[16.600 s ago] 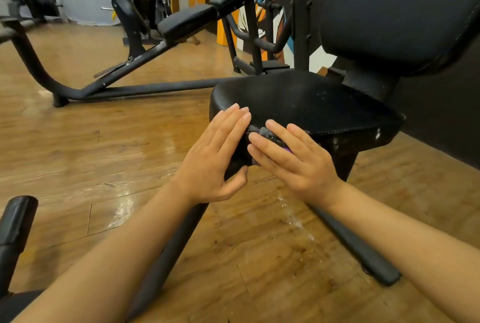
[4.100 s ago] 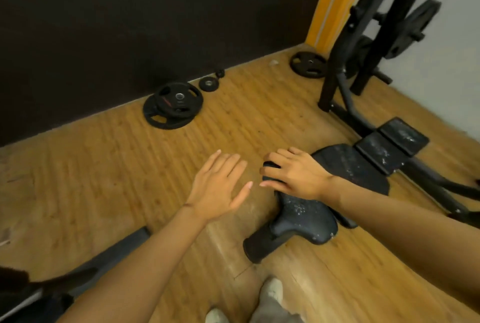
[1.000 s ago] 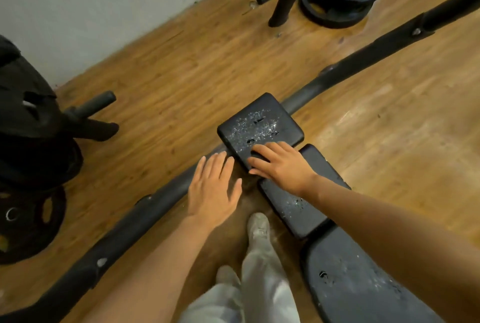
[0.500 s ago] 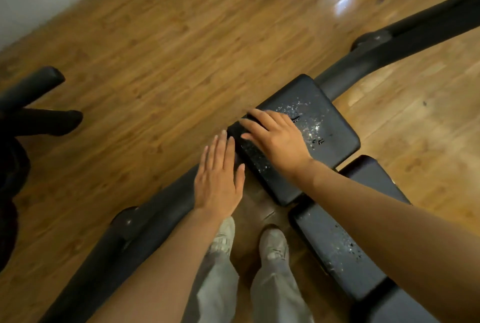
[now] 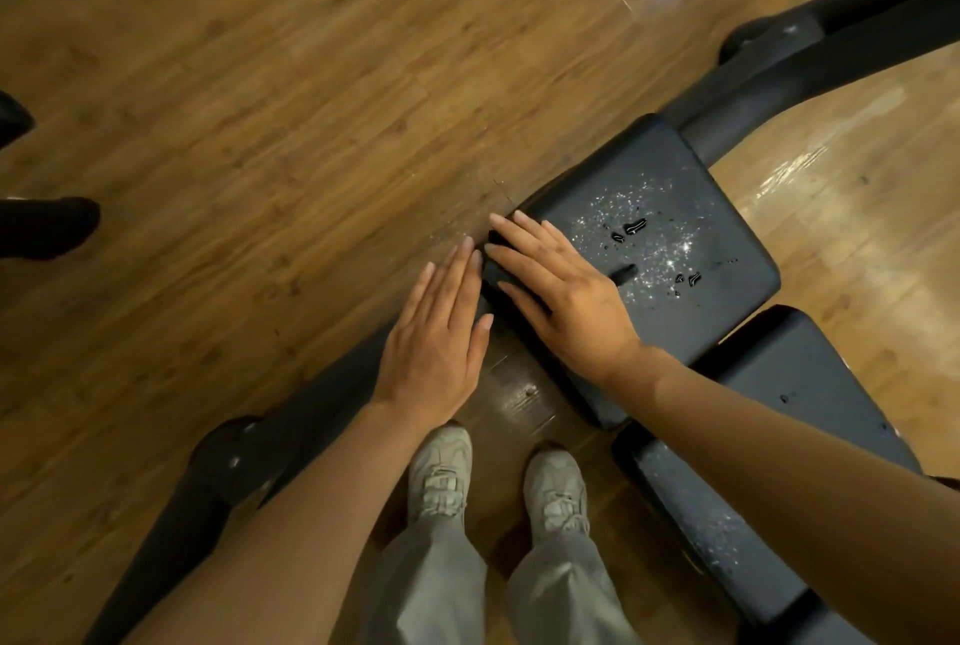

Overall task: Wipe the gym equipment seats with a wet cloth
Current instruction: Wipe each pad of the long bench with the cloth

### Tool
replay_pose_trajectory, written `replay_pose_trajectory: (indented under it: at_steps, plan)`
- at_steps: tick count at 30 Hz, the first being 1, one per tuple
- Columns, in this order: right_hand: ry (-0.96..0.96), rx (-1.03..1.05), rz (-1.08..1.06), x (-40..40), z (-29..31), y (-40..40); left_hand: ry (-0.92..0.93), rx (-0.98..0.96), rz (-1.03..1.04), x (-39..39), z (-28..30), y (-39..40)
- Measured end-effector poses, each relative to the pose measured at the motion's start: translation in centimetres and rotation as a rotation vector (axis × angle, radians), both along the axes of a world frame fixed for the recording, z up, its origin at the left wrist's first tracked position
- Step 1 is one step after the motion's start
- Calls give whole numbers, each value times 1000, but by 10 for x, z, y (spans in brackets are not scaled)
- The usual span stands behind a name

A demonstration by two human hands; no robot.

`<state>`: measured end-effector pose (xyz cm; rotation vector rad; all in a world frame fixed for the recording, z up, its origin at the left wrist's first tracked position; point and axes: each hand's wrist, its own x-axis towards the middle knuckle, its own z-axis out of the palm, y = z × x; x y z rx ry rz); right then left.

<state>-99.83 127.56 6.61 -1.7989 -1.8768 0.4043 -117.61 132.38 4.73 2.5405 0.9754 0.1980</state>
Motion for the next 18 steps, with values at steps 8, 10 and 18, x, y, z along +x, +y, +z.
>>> replay_pose_trajectory:
  at_steps: [8,10,18]
  plan:
    - [17,-47,43,-4,2,-30,-54,4,-22,-3,-1,4]
    - [59,-52,-22,-3,0,0,-50,9,-23,-2,-1,3]
    - [118,-126,-153,-5,3,5,-78,-47,3,3,5,7]
